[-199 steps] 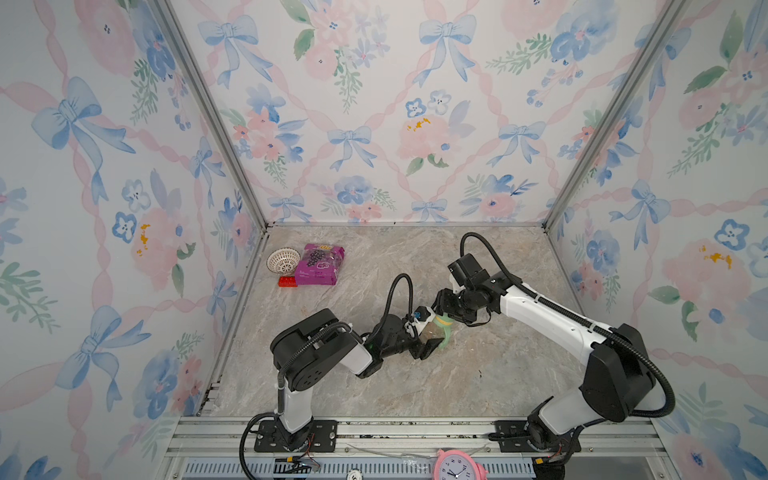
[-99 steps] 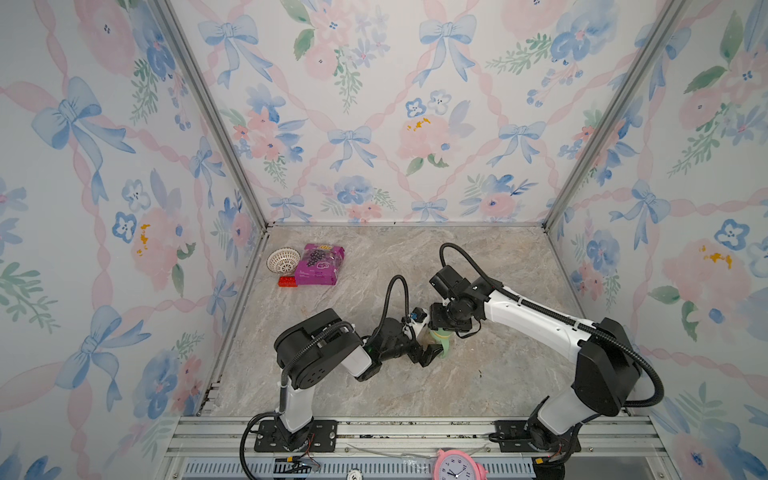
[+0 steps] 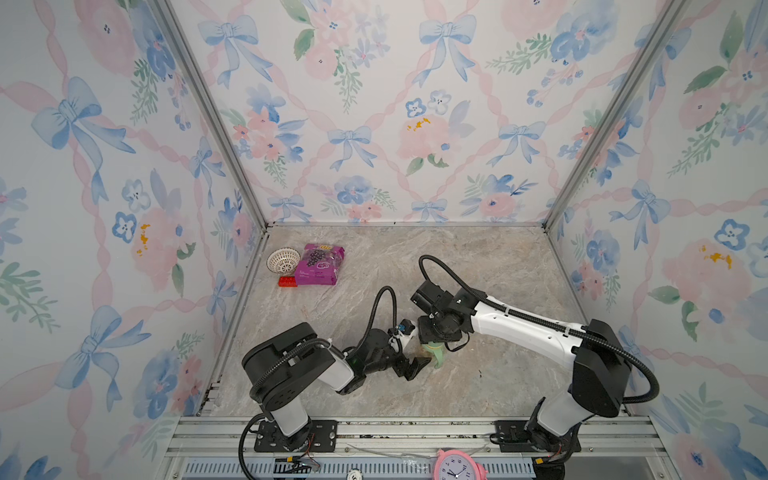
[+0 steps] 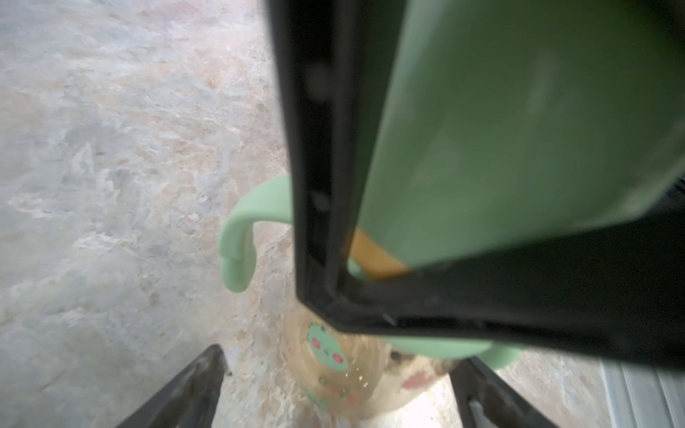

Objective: Assemble the baby bottles
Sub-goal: Close the lid on the baby bottle.

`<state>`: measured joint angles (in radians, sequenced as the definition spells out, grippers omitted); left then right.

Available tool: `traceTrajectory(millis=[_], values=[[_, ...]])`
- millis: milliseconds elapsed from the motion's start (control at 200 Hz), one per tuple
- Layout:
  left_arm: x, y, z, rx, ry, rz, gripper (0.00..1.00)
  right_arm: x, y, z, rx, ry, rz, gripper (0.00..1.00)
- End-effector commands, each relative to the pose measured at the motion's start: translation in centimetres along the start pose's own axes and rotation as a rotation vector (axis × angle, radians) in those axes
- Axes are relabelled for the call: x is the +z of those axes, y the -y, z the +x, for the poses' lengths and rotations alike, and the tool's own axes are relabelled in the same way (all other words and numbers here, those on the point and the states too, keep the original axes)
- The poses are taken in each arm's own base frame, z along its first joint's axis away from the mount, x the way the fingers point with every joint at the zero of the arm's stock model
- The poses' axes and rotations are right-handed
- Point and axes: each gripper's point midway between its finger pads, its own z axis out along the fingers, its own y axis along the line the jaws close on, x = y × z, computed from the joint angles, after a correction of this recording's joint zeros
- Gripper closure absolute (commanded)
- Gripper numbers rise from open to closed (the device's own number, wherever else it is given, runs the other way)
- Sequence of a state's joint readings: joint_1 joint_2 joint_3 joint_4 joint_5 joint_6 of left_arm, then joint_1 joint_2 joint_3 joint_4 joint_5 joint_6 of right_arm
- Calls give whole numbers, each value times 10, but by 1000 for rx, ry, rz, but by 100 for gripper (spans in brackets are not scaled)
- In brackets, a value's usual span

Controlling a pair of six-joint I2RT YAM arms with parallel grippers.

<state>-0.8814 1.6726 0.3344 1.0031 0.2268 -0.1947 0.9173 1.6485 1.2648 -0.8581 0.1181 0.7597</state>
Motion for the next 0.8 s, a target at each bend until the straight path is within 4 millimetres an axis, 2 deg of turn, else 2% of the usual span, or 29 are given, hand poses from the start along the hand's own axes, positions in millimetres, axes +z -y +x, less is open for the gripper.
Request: traceTrajectory(millis=[0,145,305,440,625,795], values=[[-5,-4,-14,22,48,-33,7,23,5,50,-76,-176,116,53],[-24,-6,-16,-4,77,-66,7,26,5,53,-82,-160,152,51],[-41,-12,-19,-19,101,-121,5,40,0,65,-67,-177,139,48],[-43,-11,-22,-8,101,-123,5,53,-4,75,-48,-193,114,47],[-40,-9,-11,-15,64,-106,8,67,-5,88,-41,-215,117,46],[-42,-9,-8,-19,63,-114,10,80,-7,101,-32,-239,115,44]])
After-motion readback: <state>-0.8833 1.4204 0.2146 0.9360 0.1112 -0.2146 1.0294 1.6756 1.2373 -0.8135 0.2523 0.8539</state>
